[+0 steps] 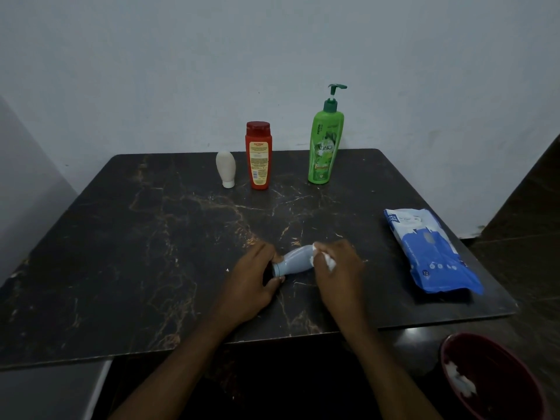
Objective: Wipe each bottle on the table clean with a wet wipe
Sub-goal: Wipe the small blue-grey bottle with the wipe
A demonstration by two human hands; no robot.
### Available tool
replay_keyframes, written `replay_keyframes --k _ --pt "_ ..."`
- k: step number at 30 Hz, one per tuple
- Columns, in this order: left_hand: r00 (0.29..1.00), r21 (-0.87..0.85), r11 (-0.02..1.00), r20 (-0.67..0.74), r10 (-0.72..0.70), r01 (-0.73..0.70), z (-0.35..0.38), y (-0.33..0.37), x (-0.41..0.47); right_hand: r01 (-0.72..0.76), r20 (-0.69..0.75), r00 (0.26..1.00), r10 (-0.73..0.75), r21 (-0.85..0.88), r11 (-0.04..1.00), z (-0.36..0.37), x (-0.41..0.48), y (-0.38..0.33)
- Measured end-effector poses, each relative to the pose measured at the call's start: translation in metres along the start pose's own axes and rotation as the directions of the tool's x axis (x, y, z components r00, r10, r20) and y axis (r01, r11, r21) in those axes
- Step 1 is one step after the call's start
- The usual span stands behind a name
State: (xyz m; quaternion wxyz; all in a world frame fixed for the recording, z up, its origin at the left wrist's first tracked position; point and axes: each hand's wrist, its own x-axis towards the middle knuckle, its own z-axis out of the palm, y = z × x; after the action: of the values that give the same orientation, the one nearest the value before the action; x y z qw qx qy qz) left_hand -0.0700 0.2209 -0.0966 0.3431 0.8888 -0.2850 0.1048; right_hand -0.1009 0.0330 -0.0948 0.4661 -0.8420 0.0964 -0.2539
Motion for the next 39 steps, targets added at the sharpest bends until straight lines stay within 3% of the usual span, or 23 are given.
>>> replay_keyframes --k 4,6,11,14,18,23,29,39 --pt "1.000 -0.008 1.000 0.002 0.009 -0.009 0.001 0.001 0.000 0.297 0.133 0.947 -0.293 -0.014 0.955 0.018 -0.024 -0.016" --pt "1.000 -0.029 1.000 -0.005 0.011 -0.011 0.001 0.000 0.000 0.358 0.138 0.927 -0.350 -0.038 0.933 0.020 -0.026 -0.015" --pt "1.000 -0.029 0.999 -0.008 0.014 -0.015 0.000 0.001 -0.001 0.114 0.045 0.993 -0.109 -0.112 0.987 -0.001 0.000 -0.003" --pt "1.000 -0.016 1.000 -0.002 0.007 -0.007 0.001 0.001 -0.001 0.196 0.092 0.978 -0.186 -0.118 0.973 0.003 -0.007 -0.012" --pt "1.000 -0.057 0.998 -0.014 0.005 -0.006 0.001 0.000 -0.001 0.395 0.250 0.896 -0.366 -0.077 0.915 0.012 -0.021 -0.014" --pt "1.000 -0.034 0.999 -0.025 0.001 -0.002 0.000 0.002 -0.001 0.230 0.129 0.968 -0.215 -0.112 0.967 0.003 -0.006 -0.012" --pt "0.999 -0.118 0.993 -0.046 -0.023 0.017 0.001 0.000 0.000 0.420 0.224 0.885 -0.408 -0.010 0.907 0.011 -0.039 -0.009" --pt "0.999 -0.077 0.997 -0.042 0.005 -0.008 0.001 -0.001 -0.001 0.400 0.127 0.914 -0.386 -0.120 0.909 0.011 -0.021 -0.012"
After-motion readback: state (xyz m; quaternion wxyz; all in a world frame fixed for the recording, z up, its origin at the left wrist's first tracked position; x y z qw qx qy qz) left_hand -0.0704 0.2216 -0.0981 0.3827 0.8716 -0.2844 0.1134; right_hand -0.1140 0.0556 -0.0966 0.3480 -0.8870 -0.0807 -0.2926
